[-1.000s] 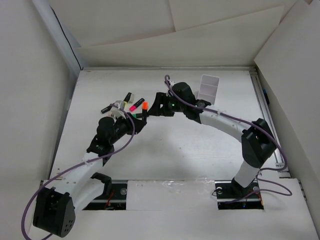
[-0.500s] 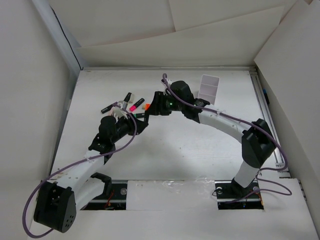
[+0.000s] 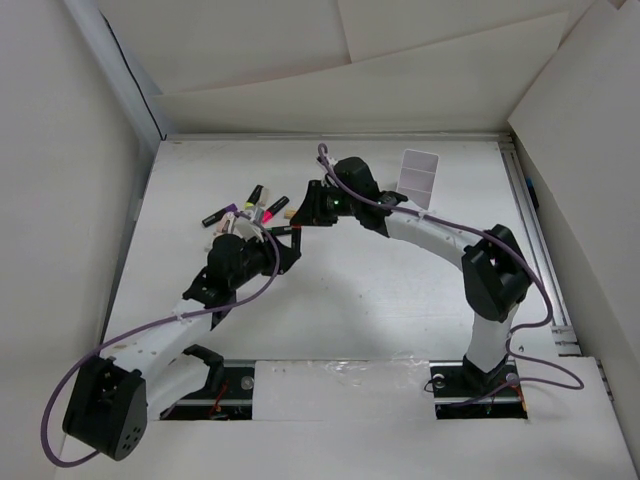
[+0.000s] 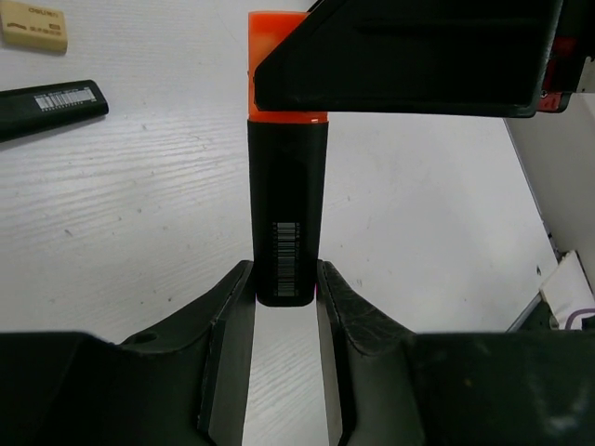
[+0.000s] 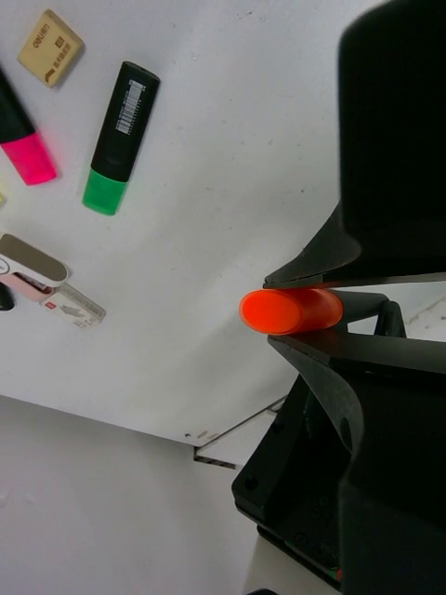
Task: Sort the stationery into containers
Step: Place the pen in the storage box, then move the pen to the center of the board.
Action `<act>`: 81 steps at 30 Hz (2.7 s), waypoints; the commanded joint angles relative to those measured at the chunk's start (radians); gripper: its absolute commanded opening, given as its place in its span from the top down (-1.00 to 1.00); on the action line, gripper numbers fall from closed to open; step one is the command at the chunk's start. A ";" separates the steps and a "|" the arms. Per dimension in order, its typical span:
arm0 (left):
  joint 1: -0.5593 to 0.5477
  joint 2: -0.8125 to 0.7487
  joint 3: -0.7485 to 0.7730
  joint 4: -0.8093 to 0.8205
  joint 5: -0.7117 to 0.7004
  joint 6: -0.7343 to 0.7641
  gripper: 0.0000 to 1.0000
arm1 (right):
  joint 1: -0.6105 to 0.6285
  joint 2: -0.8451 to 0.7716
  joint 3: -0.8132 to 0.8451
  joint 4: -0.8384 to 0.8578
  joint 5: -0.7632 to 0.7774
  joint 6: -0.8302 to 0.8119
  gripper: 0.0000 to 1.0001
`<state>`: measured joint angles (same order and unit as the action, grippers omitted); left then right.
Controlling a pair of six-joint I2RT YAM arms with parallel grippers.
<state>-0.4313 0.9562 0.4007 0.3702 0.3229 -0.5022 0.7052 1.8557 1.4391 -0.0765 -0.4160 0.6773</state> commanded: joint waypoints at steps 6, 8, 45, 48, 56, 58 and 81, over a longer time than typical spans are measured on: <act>-0.020 -0.045 0.044 0.029 -0.027 -0.001 -0.99 | -0.022 -0.064 0.012 0.081 0.062 0.001 1.00; -0.020 -0.045 0.044 0.048 -0.039 -0.013 -1.00 | -0.052 -0.093 -0.002 0.081 0.085 -0.008 1.00; -0.020 0.381 0.188 -0.011 -0.521 -0.119 -0.52 | -0.543 0.086 0.219 0.011 1.008 -0.038 1.00; -0.009 0.403 0.188 -0.011 -0.510 -0.128 -0.55 | -0.530 0.086 0.199 0.011 1.031 -0.038 1.00; -0.009 0.403 0.165 0.015 -0.521 -0.148 -0.55 | -0.474 0.010 0.129 0.011 1.050 -0.028 0.42; -0.009 0.403 0.165 0.015 -0.551 -0.168 -0.52 | -0.464 -0.007 0.118 0.011 1.039 -0.028 0.21; 0.023 0.492 0.187 -0.016 -0.650 -0.457 -0.23 | -0.259 -0.437 -0.284 0.020 0.832 0.053 0.12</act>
<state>-0.4107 1.4532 0.5507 0.3740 -0.2638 -0.9283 0.4156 1.4506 1.1725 -0.0975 0.4995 0.7143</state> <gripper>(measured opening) 0.633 0.477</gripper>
